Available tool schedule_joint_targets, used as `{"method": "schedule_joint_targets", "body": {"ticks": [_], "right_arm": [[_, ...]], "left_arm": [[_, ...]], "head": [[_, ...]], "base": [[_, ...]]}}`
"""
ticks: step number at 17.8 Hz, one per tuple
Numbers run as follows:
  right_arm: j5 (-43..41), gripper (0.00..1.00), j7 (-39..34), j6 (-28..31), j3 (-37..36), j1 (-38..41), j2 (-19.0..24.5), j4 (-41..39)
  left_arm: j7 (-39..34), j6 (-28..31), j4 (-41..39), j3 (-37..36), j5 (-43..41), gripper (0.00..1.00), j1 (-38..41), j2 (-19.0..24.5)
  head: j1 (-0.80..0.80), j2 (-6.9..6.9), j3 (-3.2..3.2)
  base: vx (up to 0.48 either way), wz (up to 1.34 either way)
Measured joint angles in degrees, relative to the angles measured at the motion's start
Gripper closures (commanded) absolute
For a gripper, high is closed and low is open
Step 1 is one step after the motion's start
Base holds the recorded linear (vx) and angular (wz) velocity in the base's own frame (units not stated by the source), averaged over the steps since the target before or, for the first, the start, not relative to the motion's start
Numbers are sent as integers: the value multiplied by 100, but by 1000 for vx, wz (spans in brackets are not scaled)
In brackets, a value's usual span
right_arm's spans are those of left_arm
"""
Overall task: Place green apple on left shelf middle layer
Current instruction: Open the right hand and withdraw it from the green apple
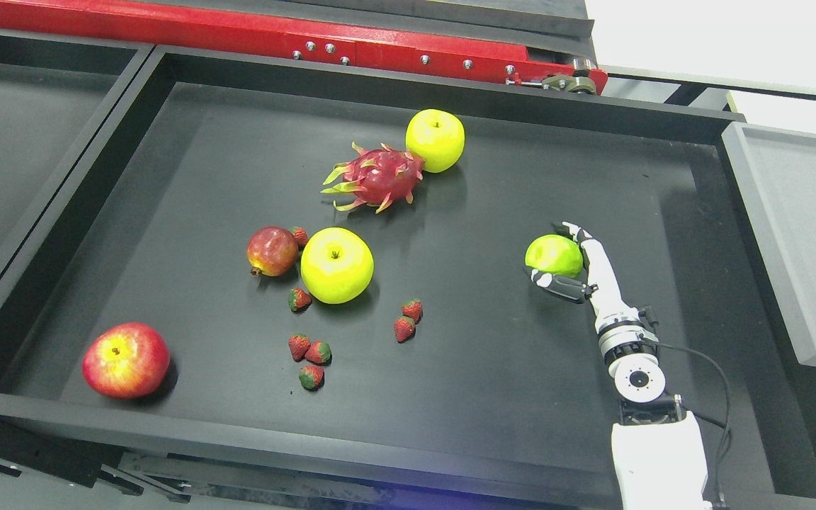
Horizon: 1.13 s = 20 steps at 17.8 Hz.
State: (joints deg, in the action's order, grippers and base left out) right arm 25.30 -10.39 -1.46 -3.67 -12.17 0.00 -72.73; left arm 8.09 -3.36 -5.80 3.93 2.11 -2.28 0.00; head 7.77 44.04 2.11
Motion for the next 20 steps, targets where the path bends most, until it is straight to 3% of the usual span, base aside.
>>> {"method": "schedule_joint_targets", "body": {"ticks": [7,15,20], "right_arm": [[-215,0,81,-505,-86,339,0,-38],[-1059,0,741,-588,-196,1680,0,-1303],[-1373,0,938,-598,-159,1939,0,-1796]], "left_arm": [[0,-33,0,0,0,0,0,0],[0,7,0,1,0,0,0,0],[0,8,0,1,0,0,0,0]], "head": [[0,0,0],[0,0,0],[0,0,0]], "base": [[0,0],[0,0],[0,0]]}}
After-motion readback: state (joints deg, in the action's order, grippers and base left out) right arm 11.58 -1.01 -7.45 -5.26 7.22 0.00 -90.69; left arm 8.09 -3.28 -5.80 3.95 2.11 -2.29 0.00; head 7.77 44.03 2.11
